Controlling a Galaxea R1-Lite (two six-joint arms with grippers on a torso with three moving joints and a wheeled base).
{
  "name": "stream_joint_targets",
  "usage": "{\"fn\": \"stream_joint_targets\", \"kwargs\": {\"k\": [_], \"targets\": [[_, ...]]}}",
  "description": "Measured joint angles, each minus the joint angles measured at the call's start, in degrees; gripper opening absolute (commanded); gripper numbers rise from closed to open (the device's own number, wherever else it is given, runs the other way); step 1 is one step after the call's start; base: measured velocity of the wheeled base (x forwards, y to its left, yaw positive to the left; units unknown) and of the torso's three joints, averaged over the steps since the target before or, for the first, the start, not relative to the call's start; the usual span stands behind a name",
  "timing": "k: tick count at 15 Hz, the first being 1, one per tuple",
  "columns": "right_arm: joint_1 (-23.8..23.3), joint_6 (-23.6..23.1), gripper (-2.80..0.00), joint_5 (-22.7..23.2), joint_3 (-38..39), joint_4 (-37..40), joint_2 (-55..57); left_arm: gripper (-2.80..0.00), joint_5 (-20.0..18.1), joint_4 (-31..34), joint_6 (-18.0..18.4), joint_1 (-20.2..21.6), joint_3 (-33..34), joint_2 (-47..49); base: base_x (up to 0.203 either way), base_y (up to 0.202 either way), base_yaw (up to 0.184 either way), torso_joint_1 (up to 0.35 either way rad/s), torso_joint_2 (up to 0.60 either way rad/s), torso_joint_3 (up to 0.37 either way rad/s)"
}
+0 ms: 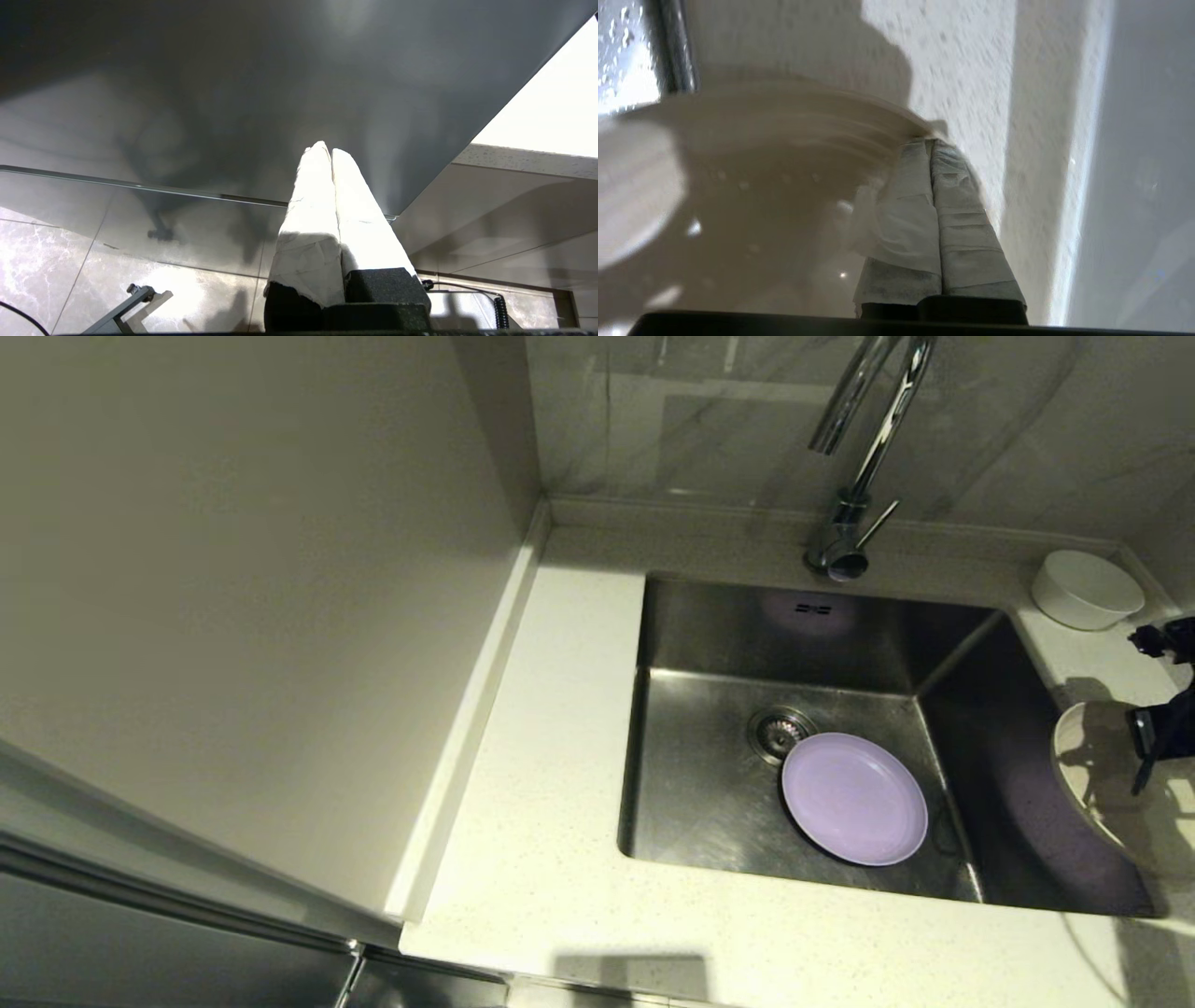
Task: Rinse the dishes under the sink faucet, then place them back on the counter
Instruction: Put a plate back to the table from the sink
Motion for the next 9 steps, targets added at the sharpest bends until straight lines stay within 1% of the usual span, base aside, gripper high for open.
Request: {"fn": "stream_joint_targets", "kwargs": {"k": [4,7,9], "targets": [[-0.16,0.05,-2.8,-0.09,-4.71,-1.01,3.76,-2.8,0.01,0.0,0.0,0.02,0.0,0.0,0.0,0.0,0.0,0.0,0.0,0.0],[-0.21,0.04,-2.8,-0.13,-5.76,-5.85,5.63,-2.8,0.0,0.02,0.0,0.02,0.0,0.0,0.0,0.0,0.0,0.0,0.0,0.0],[-0.16,0.07,-2.8,-0.11,-6.31,-6.94,6.23,-2.8,0.01,0.02,0.0,0.02,0.0,0.0,0.0,0.0,0.0,0.0,0.0,0.0]]}}
